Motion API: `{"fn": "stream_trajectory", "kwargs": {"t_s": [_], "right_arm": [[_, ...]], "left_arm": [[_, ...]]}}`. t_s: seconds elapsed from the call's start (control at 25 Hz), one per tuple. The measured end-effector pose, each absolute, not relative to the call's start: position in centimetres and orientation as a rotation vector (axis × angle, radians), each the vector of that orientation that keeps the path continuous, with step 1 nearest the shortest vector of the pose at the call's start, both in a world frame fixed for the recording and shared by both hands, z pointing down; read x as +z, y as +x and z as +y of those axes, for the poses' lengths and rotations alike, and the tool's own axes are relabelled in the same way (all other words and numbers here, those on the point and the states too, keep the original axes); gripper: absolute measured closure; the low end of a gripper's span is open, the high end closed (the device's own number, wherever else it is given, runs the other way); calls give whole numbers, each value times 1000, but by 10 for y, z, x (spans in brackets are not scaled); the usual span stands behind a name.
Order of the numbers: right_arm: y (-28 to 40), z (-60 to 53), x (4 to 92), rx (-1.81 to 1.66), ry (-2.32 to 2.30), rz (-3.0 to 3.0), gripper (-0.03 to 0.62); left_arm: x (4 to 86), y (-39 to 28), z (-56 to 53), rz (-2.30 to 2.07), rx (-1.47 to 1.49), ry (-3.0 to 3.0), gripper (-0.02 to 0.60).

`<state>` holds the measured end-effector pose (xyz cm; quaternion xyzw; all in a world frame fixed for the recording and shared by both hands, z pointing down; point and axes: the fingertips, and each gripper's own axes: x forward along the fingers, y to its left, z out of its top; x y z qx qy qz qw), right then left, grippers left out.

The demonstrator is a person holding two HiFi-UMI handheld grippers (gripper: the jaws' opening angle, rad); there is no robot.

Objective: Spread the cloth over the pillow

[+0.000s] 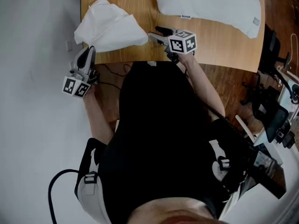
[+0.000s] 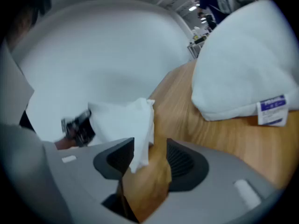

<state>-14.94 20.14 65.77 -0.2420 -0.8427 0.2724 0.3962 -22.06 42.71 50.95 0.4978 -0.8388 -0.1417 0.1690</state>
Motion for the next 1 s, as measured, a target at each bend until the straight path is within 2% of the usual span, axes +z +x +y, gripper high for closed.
{"fn": "stream_trajectory", "kwargs": {"t_s": [0.2, 0.24, 0.32, 0.44, 0.48, 0.52, 0.56, 0.64, 0.8, 1.0], "right_arm": [[-225, 214, 645, 899, -746, -2175, 357], [-235, 221, 649, 894, -774, -2160, 315], [-247, 241, 654, 867, -852, -2112, 271], [-240, 275, 660, 706, -986, -2016, 270], [-234, 280, 661, 628, -1003, -2009, 346], [-230, 278, 659, 559, -992, -2025, 467], [-225, 273, 655, 506, -967, -2056, 545], [-214, 256, 634, 460, -934, -2122, 568], [-183, 199, 553, 414, -861, -2298, 571], [-114, 104, 347, 318, -819, -2781, 574]], "left_arm": [[509, -213, 429, -2390, -392, 1457, 574], [510, -210, 430, -2385, -393, 1467, 574], [511, -203, 433, -2379, -387, 1479, 574], [510, -197, 438, -2390, -383, 1477, 574], [510, -196, 439, -2395, -377, 1475, 574], [510, -196, 440, -2400, -370, 1473, 574], [510, -196, 440, -2404, -365, 1473, 574], [506, -196, 438, -2412, -371, 1477, 574], [480, -188, 412, -2401, -398, 1559, 574], [418, -148, 334, -2222, -502, 1992, 572]]}}
